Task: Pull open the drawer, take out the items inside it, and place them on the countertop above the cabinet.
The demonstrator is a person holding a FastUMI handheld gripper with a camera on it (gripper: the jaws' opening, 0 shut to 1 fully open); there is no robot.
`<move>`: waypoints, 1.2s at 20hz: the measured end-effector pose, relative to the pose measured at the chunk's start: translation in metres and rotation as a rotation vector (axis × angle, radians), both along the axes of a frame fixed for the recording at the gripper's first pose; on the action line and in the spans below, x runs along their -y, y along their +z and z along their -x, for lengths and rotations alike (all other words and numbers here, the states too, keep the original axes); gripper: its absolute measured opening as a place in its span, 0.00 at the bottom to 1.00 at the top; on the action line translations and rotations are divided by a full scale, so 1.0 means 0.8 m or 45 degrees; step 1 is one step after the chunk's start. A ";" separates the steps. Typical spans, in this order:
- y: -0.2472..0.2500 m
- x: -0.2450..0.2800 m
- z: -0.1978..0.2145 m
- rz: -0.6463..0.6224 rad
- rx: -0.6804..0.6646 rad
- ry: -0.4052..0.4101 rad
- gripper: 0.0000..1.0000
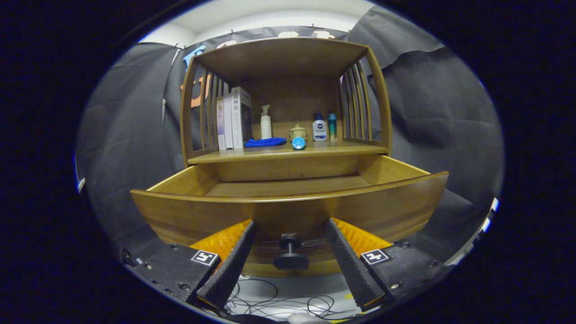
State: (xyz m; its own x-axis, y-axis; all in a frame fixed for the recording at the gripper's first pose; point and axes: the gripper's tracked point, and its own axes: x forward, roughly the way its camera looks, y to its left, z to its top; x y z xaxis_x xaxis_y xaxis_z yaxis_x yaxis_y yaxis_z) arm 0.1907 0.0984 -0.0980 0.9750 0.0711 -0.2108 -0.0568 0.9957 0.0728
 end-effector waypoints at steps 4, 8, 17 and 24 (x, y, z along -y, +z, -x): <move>0.002 0.000 -0.006 0.018 -0.006 -0.003 1.00; 0.010 -0.005 -0.044 0.016 0.002 -0.011 1.00; 0.016 -0.017 -0.113 0.031 0.030 -0.051 1.00; 0.016 -0.021 -0.168 0.048 0.060 -0.051 1.00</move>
State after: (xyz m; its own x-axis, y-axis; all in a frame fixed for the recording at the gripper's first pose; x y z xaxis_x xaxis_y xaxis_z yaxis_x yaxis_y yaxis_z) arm 0.3248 0.1150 -0.0850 0.9857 0.0246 -0.1664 -0.0192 0.9992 0.0337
